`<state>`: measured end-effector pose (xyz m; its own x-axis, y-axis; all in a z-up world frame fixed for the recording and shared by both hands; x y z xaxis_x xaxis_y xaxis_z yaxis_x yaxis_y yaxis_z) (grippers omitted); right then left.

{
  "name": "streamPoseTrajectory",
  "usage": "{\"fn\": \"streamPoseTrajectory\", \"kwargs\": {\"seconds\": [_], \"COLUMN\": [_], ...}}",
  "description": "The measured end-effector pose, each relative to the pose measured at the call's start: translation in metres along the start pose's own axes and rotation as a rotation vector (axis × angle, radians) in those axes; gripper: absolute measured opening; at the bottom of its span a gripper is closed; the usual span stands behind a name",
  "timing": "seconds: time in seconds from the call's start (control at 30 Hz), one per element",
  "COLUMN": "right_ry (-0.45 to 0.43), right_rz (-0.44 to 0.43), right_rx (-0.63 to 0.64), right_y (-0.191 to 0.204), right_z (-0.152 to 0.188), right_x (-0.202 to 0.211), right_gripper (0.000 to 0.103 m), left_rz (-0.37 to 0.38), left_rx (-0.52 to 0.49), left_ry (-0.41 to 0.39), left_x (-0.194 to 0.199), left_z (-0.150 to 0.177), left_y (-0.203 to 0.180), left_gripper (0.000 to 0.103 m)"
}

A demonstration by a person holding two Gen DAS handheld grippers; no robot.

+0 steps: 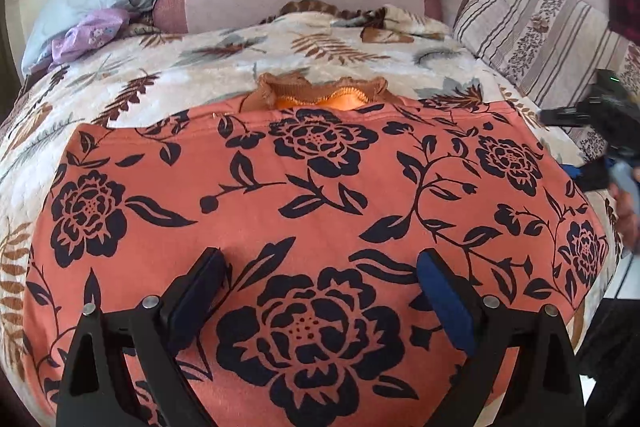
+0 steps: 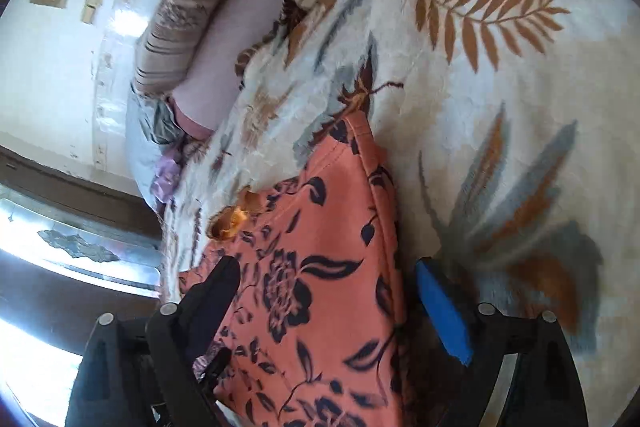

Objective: Fold small clothes

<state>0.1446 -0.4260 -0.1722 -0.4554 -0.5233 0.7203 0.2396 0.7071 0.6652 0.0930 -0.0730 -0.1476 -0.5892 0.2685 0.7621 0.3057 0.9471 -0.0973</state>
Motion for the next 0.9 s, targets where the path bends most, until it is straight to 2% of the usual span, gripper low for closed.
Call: {"fn": "streamPoseTrajectory", "kwargs": {"seconds": [0.03, 0.07, 0.1, 0.17, 0.23, 0.3, 0.33, 0.37, 0.4, 0.43, 0.47, 0.5, 0.53, 0.57, 0.63, 0.7, 0.77, 0.83, 0.87, 0.9], "right_ry": [0.012, 0.020, 0.052, 0.047, -0.020, -0.047, -0.009, -0.007, -0.043, -0.065, -0.090, -0.116, -0.152, -0.176, -0.207, -0.217, -0.183, -0.104, -0.050, -0.016], "right_rz": [0.029, 0.072, 0.128, 0.231, 0.315, 0.438, 0.471, 0.430, 0.401, 0.412, 0.447, 0.470, 0.479, 0.477, 0.420, 0.312, 0.204, 0.112, 0.123, 0.176], "right_rx": [0.032, 0.092, 0.140, 0.232, 0.306, 0.321, 0.278, 0.227, 0.191, 0.166, 0.153, 0.156, 0.167, 0.178, 0.198, 0.198, 0.219, 0.241, 0.242, 0.228], "right_y": [0.004, 0.010, 0.016, 0.030, 0.043, 0.028, 0.009, -0.001, -0.004, -0.003, -0.002, 0.000, 0.006, 0.017, 0.038, 0.058, 0.082, 0.084, 0.075, 0.060], "right_z": [-0.003, -0.004, -0.002, -0.001, -0.002, -0.002, 0.000, -0.001, -0.004, -0.007, -0.007, -0.007, -0.006, -0.006, 0.003, 0.020, 0.042, 0.068, 0.078, 0.083], "right_x": [-0.008, -0.011, -0.016, -0.013, 0.001, 0.001, -0.007, -0.010, -0.003, 0.003, 0.010, 0.016, 0.024, 0.028, 0.039, 0.045, 0.031, 0.018, 0.003, -0.009], "right_gripper": [0.073, 0.043, 0.028, 0.018, 0.017, 0.016, 0.018, 0.022, 0.024, 0.034, 0.060, 0.075, 0.080, 0.080, 0.080, 0.080, 0.080, 0.081, 0.081, 0.081], "left_rz": [0.005, 0.012, 0.017, 0.021, 0.023, 0.021, 0.020, 0.018, 0.021, 0.028, 0.034, 0.038, 0.040, 0.044, 0.053, 0.060, 0.059, 0.049, 0.041, 0.036], "left_rx": [-0.004, 0.000, 0.006, 0.004, 0.004, 0.012, 0.013, 0.013, 0.014, 0.017, 0.020, 0.021, 0.024, 0.028, 0.036, 0.038, 0.034, 0.020, 0.007, -0.007], "left_ry": [0.000, 0.003, 0.006, 0.012, 0.017, 0.016, 0.019, 0.023, 0.026, 0.025, 0.029, 0.031, 0.036, 0.039, 0.042, 0.043, 0.039, 0.029, 0.020, 0.008], "left_x": [0.000, 0.000, 0.000, -0.001, -0.002, -0.003, -0.003, -0.004, -0.004, -0.003, -0.003, -0.002, -0.002, -0.002, -0.001, -0.001, -0.001, -0.001, -0.001, 0.000], "left_z": [0.000, -0.001, -0.001, -0.003, -0.003, -0.004, -0.004, -0.004, -0.004, -0.004, -0.004, -0.004, -0.004, -0.004, -0.004, -0.004, -0.004, -0.003, -0.002, 0.000], "left_y": [0.000, 0.001, 0.002, 0.002, 0.002, 0.002, 0.002, 0.001, 0.002, 0.003, 0.003, 0.004, 0.004, 0.004, 0.005, 0.006, 0.006, 0.004, 0.003, 0.002], "left_gripper": [0.097, 0.097, 0.097, 0.097, 0.097, 0.097, 0.097, 0.097, 0.097, 0.097, 0.097, 0.096, 0.097, 0.096, 0.097, 0.097, 0.097, 0.097, 0.097, 0.097]}}
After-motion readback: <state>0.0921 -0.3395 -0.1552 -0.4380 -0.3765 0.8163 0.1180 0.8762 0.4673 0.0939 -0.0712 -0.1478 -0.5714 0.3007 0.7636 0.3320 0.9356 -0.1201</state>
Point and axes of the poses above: each gripper's, at about its wrist camera, not at the fingertips, and x roughly against the way its jaws point, y to its left, z to its underside, the point moved 6 cm from there along -x, roughly the way its jaws point, and after that the axes turned 3 degrees about z, right-handed, at the moved point
